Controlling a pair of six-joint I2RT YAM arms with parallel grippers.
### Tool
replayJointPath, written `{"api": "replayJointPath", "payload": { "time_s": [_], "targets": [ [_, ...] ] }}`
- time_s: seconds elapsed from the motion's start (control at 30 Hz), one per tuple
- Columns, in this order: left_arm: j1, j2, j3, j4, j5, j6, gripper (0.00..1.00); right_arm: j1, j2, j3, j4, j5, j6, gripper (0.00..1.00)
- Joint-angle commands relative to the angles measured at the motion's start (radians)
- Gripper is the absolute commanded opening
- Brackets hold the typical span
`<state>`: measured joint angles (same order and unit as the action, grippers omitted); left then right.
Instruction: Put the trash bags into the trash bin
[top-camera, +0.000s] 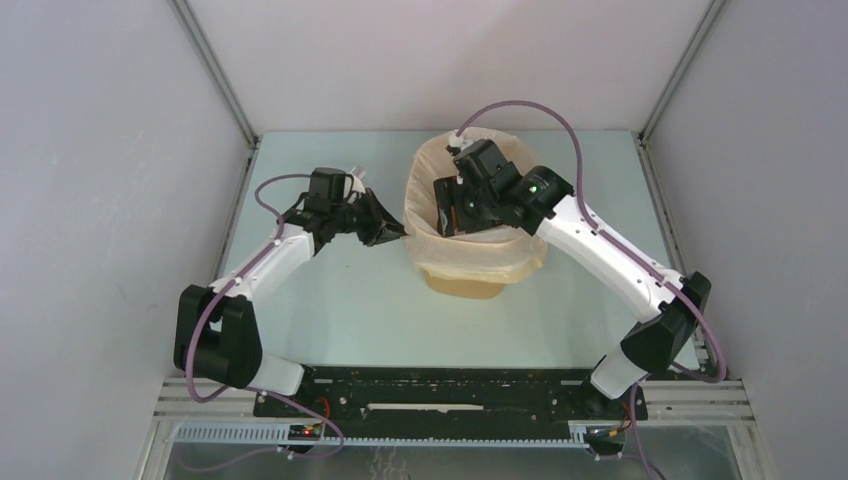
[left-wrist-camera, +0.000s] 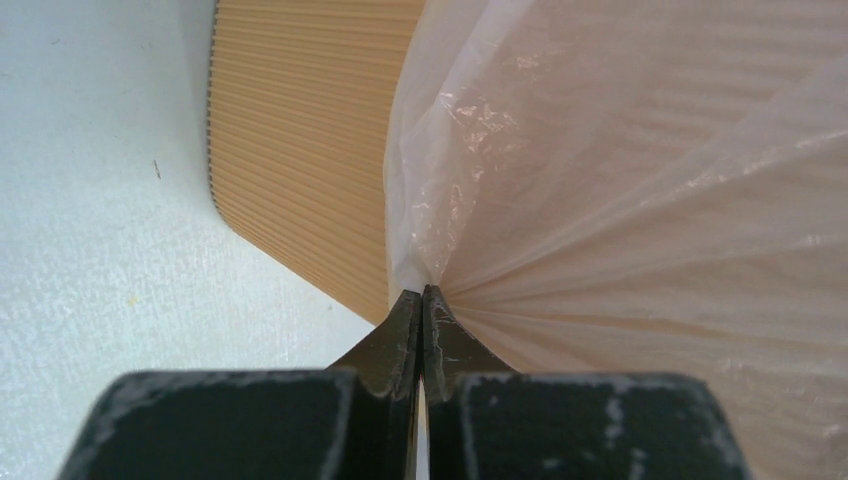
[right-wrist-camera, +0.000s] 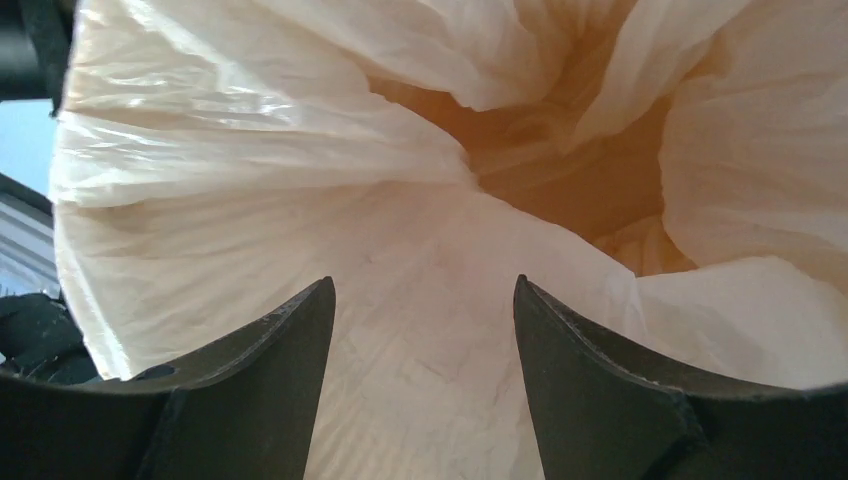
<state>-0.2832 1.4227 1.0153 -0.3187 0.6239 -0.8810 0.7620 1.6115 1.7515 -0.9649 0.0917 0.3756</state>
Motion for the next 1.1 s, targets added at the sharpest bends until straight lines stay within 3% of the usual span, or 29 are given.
{"api": "replayJointPath", "payload": {
  "time_s": [0.0, 0.23, 0.47, 1.07],
  "targets": [
    [-0.008, 0.014, 0.012, 0.004, 0.002, 0.025, 0.03, 0.059, -0.042, -0.033, -0.028, 0.005, 0.056, 0.76],
    [-0.008, 0.018, 0.024, 0.004, -0.003, 0.025, 0.01, -0.028, -0.083, -0.094, 0.081, -0.030, 0.100, 0.83],
    [-0.011, 0.022, 0.037, 0.004, -0.003, 0.013, 0.00, -0.149, 0.074, -0.055, 0.154, 0.063, 0.013, 0.84],
    [-0.031, 0.043, 0.038, 0.019, -0.009, 0.003, 0.00, -0.102, 0.259, -0.304, 0.409, 0.120, 0.025, 0.90]
  ]
}}
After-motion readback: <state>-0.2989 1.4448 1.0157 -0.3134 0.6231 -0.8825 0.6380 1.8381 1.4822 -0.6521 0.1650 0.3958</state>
